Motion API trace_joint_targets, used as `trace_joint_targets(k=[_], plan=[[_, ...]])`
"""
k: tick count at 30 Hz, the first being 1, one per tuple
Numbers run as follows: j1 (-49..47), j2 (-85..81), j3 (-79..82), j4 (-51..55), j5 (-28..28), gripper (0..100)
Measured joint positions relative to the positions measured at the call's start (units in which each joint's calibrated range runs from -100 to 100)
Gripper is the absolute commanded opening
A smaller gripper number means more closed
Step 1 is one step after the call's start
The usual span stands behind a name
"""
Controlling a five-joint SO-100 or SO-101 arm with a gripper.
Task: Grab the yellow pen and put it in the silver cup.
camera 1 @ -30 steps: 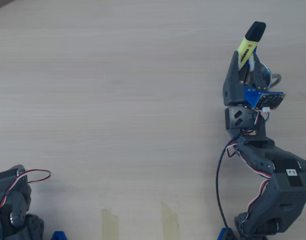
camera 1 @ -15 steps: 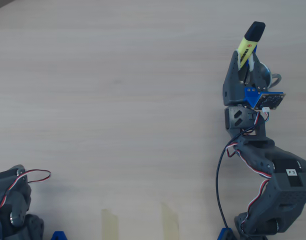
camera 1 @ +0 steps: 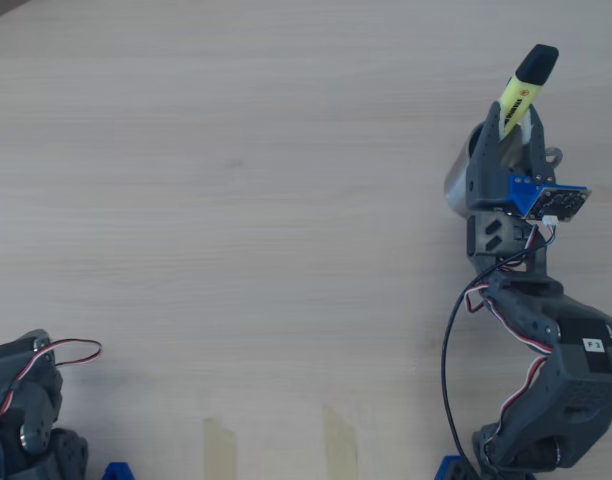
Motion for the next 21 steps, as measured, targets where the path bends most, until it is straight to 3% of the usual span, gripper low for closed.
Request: trace_joint_targets(k=[21], plan=[[2.8,0.0,0.0,-0.2,-0.7,10]])
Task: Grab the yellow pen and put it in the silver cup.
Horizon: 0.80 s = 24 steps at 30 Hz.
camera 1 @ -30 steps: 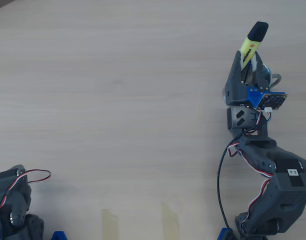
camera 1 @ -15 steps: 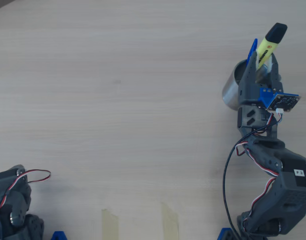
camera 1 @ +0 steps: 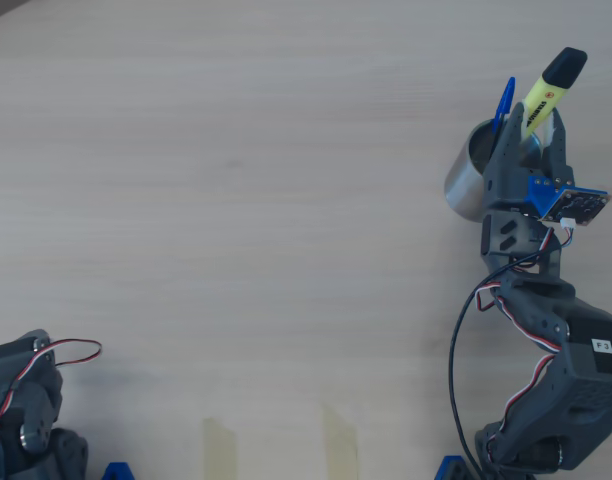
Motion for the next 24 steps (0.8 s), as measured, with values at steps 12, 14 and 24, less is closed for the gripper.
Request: trace_joint_targets(k=[12,14,24], plan=[[0.0,2.8,-0.1,0.0,0.0,10],[0.0,3.0,-0.5,0.0,0.0,10],[0.3,4.2,-1.2,-0.4,0.0,10]])
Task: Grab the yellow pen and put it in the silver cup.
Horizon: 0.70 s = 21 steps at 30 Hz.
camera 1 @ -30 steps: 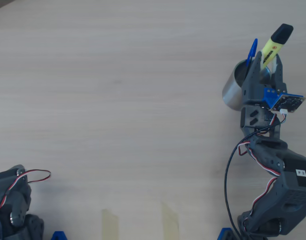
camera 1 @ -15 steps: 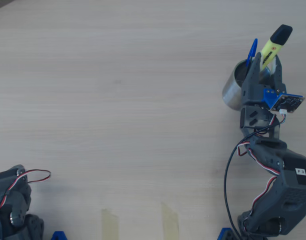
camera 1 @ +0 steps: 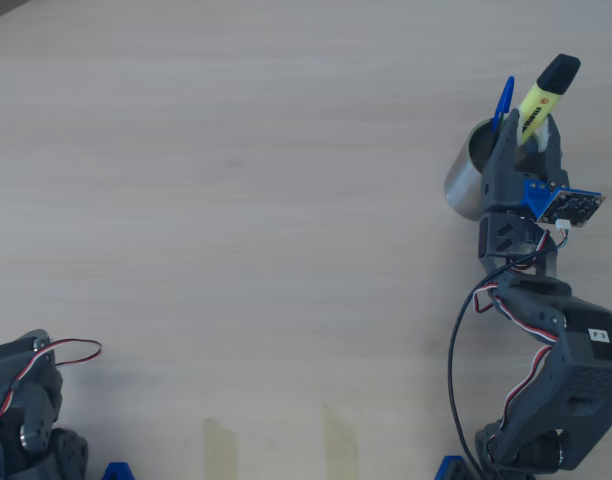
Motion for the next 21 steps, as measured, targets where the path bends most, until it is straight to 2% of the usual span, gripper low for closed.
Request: trace_joint_targets(k=[21], plan=[[0.6,0.0,0.5,0.0,0.0,10]])
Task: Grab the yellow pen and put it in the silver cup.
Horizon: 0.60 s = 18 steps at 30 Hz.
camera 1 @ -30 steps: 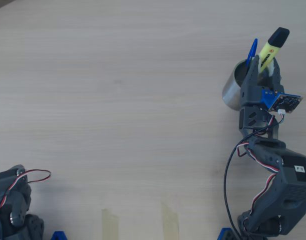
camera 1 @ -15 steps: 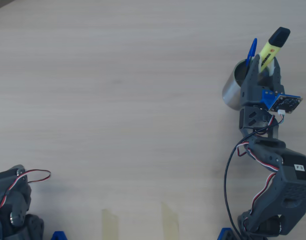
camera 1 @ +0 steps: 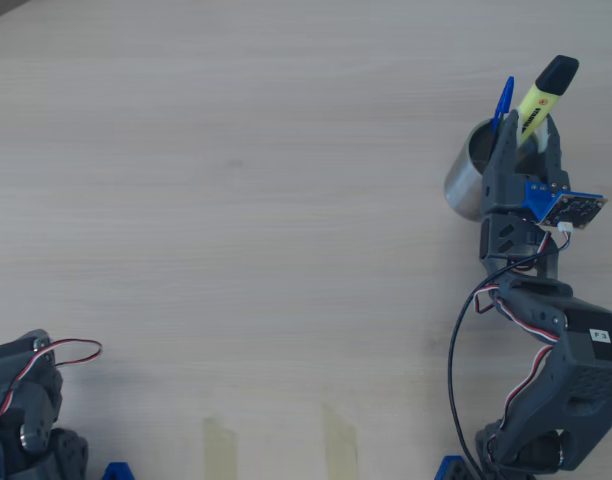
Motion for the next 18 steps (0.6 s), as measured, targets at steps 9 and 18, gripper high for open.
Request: trace_joint_targets(k=[9,18], plan=[[0.2,-1.1,2.8,0.1,-0.1,10],[0.5,-4.0,6.0,0.1,1.1,10]])
